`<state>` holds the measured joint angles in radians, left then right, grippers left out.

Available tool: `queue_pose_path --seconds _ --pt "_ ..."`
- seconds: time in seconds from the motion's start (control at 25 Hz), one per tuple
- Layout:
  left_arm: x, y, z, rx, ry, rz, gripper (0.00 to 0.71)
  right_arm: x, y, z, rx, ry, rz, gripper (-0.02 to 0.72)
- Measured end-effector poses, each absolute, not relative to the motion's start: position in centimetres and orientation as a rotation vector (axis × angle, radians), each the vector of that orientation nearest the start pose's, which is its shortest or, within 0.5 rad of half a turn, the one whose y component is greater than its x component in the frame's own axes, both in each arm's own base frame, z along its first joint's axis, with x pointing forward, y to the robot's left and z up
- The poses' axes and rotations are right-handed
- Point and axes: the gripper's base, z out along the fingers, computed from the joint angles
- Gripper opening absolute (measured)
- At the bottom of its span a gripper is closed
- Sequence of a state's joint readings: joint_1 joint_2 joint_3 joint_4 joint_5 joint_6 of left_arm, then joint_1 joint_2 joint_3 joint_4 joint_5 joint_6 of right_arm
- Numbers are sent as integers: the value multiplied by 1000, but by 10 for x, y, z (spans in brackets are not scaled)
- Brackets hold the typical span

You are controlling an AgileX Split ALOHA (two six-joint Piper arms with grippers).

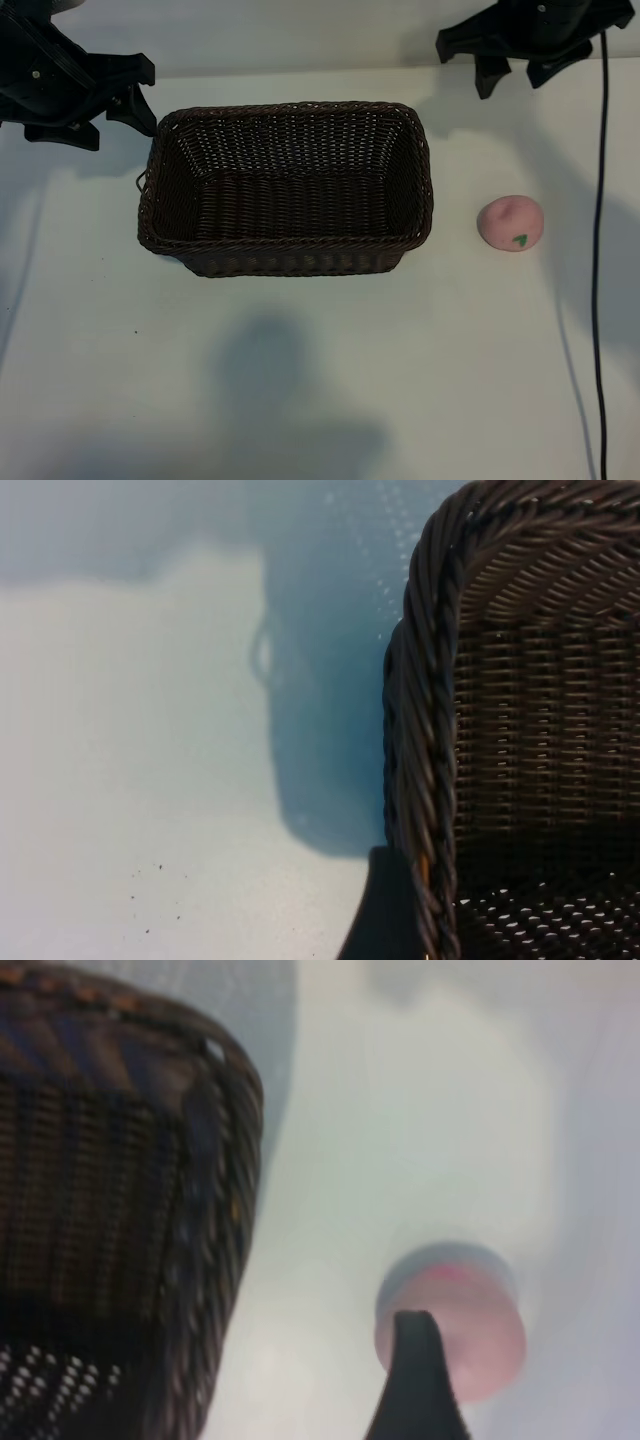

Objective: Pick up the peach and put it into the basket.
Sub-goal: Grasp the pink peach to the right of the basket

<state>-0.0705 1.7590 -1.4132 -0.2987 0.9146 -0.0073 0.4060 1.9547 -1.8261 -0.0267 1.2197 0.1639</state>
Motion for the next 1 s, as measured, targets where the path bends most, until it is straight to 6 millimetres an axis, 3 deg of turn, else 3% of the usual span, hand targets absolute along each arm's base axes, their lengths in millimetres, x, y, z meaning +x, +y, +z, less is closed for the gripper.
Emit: queue_pose_path --seconds 0.28,0.76,1.0 --pt "372 -48 269 -99 2729 -396 588 364 151 286 -351 2865 44 510" --pt "372 -48 269 -100 2729 -396 588 346 146 217 -291 2864 98 510" --pt "372 -48 269 -100 2729 -396 588 342 142 195 -243 2823 123 510"
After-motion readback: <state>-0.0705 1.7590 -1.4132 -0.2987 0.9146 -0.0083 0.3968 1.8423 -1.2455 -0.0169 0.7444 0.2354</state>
